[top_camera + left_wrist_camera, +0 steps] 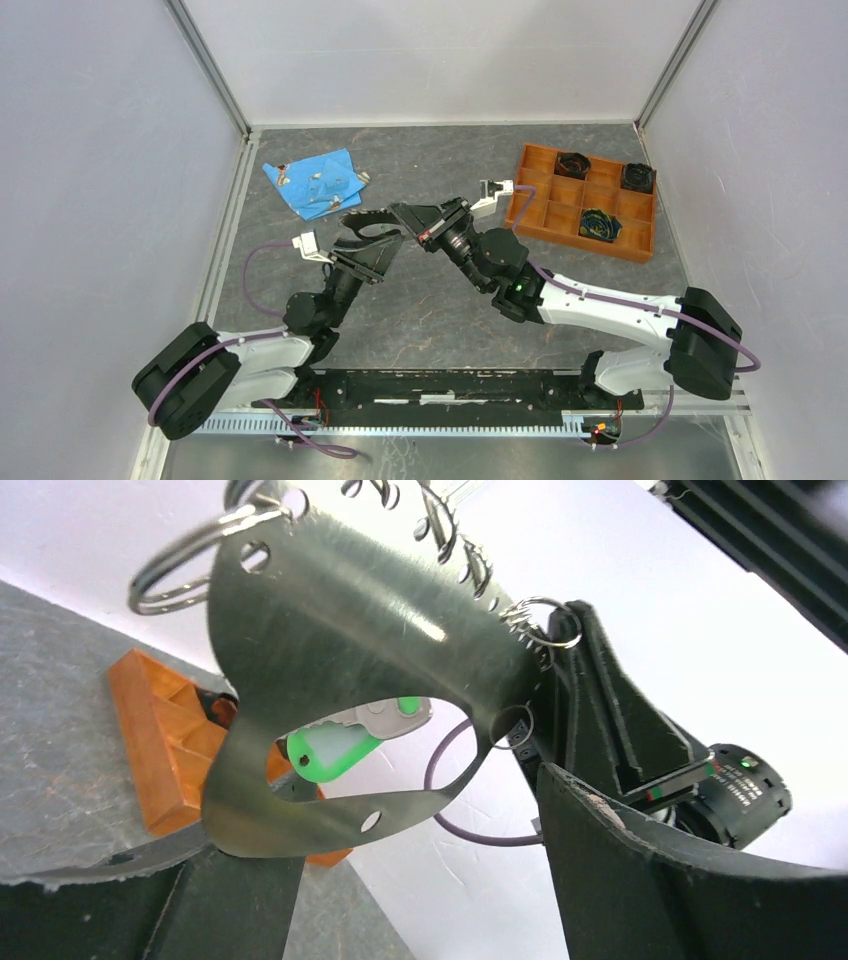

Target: Remove the keys from the keyring

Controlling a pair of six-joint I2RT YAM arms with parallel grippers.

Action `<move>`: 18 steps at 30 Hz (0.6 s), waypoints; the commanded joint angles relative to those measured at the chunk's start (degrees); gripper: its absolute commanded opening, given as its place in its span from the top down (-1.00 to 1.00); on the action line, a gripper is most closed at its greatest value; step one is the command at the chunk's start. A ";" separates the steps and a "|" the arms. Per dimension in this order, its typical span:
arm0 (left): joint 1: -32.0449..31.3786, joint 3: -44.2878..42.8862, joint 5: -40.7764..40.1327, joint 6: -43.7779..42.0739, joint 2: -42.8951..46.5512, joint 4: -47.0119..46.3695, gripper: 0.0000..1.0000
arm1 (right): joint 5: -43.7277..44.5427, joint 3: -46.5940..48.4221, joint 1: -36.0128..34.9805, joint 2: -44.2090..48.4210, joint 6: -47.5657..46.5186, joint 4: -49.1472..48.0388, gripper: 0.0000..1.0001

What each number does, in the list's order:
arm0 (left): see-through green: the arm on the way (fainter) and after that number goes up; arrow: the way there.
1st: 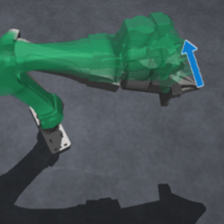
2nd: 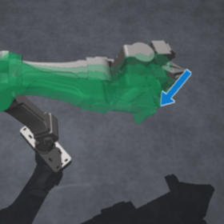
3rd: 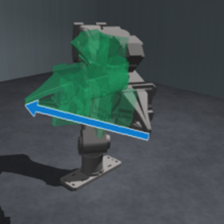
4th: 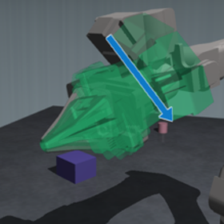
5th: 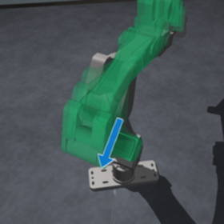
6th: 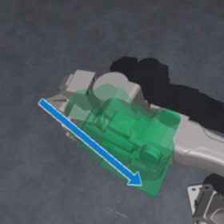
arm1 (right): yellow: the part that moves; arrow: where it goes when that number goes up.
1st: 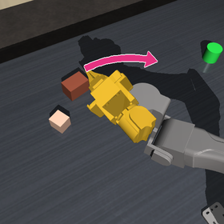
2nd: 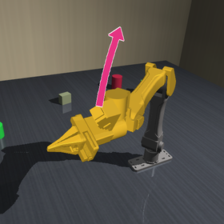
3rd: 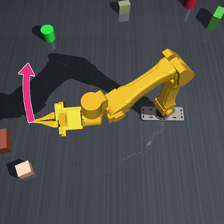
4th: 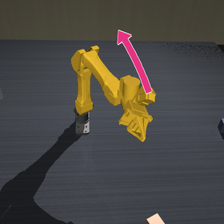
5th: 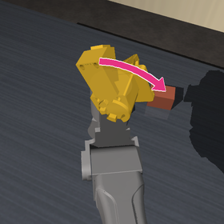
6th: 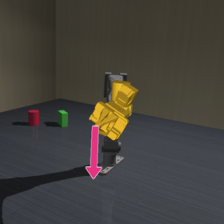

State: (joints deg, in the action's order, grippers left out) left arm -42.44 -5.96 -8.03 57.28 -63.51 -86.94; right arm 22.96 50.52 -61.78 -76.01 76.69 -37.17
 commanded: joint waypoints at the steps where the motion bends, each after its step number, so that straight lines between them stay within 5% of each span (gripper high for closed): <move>1: 0.25 -1.20 -0.42 -3.56 2.12 -12.53 -0.69 | 3.78 -1.15 -0.32 4.10 -1.23 -2.35 0.99; 18: 0.25 -1.52 0.12 -0.59 12.09 -1.15 0.05 | 6.04 -7.75 -0.43 8.76 -2.10 -1.65 0.99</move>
State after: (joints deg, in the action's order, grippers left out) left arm -42.44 -5.96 -7.79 57.30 -53.17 -87.09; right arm 27.33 43.57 -61.89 -69.52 75.13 -37.12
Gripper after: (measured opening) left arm 0.502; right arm 0.006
